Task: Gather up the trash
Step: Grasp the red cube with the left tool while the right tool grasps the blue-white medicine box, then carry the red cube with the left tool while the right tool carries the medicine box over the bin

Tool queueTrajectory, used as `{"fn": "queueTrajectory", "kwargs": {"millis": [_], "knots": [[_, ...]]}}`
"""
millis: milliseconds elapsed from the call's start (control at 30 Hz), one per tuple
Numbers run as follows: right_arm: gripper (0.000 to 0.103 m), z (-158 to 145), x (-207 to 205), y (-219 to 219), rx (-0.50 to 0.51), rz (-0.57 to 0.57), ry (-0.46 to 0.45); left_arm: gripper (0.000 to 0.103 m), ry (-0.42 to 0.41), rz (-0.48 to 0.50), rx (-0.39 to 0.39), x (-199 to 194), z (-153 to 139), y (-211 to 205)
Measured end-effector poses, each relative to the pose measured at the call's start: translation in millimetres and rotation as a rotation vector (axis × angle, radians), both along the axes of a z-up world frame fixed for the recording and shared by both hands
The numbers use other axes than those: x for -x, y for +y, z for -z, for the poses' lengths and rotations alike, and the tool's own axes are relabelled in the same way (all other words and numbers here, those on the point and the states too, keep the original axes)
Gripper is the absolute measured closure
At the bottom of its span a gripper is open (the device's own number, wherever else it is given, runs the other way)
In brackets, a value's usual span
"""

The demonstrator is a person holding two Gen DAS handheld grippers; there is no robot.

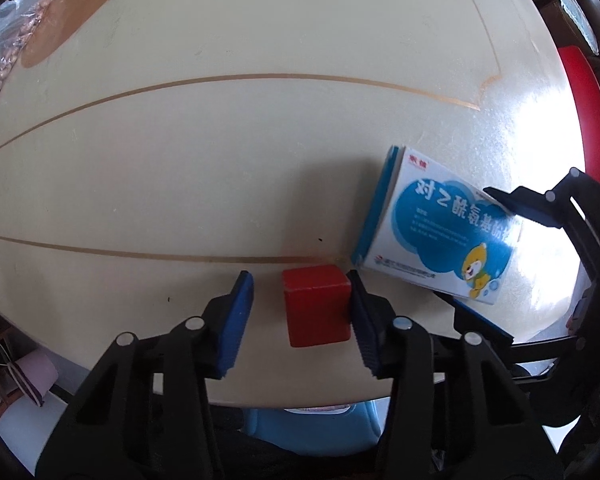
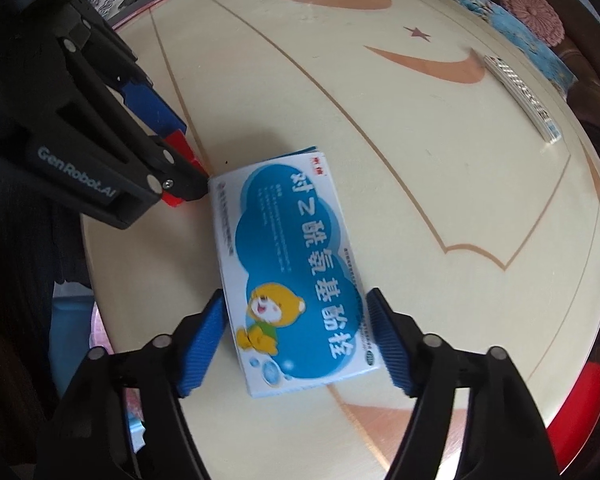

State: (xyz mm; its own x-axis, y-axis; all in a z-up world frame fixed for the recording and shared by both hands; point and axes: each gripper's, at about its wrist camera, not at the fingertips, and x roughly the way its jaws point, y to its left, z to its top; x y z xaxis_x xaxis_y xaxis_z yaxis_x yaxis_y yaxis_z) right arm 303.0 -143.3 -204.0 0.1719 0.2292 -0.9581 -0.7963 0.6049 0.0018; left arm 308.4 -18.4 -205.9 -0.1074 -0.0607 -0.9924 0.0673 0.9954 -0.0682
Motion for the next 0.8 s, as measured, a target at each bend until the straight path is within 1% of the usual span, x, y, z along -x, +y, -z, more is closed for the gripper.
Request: {"fn": "queueTrajectory", "kwargs": {"millis": [100,167,267,367,467,633,800], "knots": [[0.039,-0.2,3.8,-2.3,-0.008,0.062,-0.010,0.071,0.009,0.007,0.026,-0.1,-1.4,-4.8],[0.039,0.0,6.1,-3.2,-0.014,0.097,-0.016,0.071,0.003,0.011,0.028,0.7,-1.9,-7.4],[0.039,0.1,15.0,-3.0,-0.009,0.162,-0.057,0.072,-0.007,0.015,0.035,2.4,-1.3,-12.2],[0.039,-1.0,19.6,-6.4,-0.012,0.242,-0.066,0.072,-0.020,0.018,0.033,3.3,-3.8,-8.3],[0.039,-2.0,22.9,-9.2,-0.021,0.293,-0.065,0.072,-0.038,0.029,0.022,6.7,-7.8,-4.6],[0.040,-11.8,26.1,-16.0,-0.014,0.356,-0.090,0.074,-0.096,0.057,0.013,16.6,-15.6,-8.4],[0.040,-24.8,32.2,-20.4,-0.042,0.411,-0.098,0.074,-0.183,0.099,0.003,31.9,-29.3,-16.5]]}}
